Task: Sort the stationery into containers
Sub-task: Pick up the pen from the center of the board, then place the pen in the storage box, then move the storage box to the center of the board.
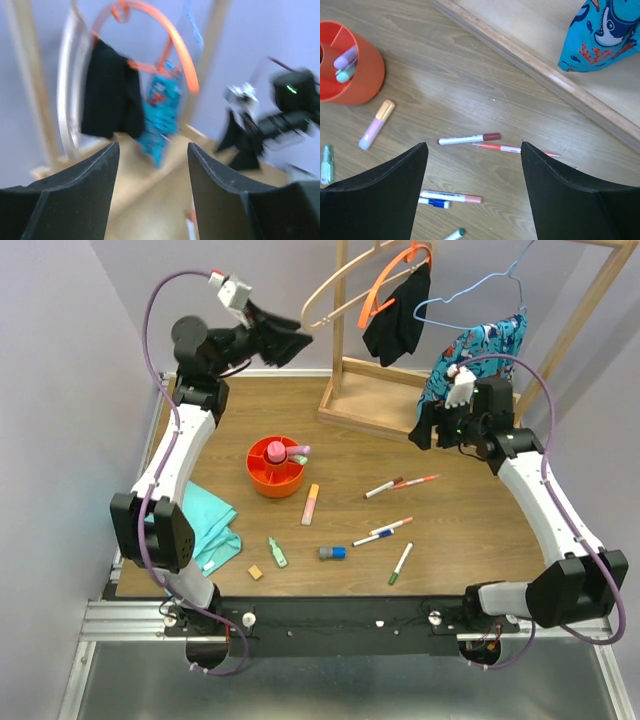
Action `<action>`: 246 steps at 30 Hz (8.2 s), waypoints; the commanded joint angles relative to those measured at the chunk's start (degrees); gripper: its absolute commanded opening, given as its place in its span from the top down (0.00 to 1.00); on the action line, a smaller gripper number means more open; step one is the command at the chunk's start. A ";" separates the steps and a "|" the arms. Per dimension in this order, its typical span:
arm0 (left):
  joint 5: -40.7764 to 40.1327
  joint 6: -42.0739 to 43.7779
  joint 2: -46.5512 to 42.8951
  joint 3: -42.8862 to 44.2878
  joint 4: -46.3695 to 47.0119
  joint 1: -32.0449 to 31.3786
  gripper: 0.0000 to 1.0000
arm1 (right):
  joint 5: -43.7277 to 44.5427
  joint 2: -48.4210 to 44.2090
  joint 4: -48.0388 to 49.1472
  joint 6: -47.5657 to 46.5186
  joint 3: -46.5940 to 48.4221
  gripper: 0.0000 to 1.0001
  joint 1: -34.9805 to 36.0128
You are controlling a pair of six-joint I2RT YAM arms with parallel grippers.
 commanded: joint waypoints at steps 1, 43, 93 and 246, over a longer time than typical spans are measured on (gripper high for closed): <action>-44.56 37.70 -3.66 14.28 -47.07 -9.75 0.32 | 11.27 3.32 -0.94 9.93 4.20 0.17 8.25; -53.44 25.42 -33.90 -27.47 -73.63 15.46 0.19 | 33.52 47.71 -3.75 39.47 25.21 0.35 40.88; -33.94 30.69 -28.27 -27.38 -68.45 15.64 0.21 | 26.49 22.13 55.70 2.56 3.68 0.99 41.93; -28.41 40.00 -26.59 -29.84 -68.44 1.75 0.29 | 25.19 -2.22 11.57 -8.17 -15.58 0.25 21.82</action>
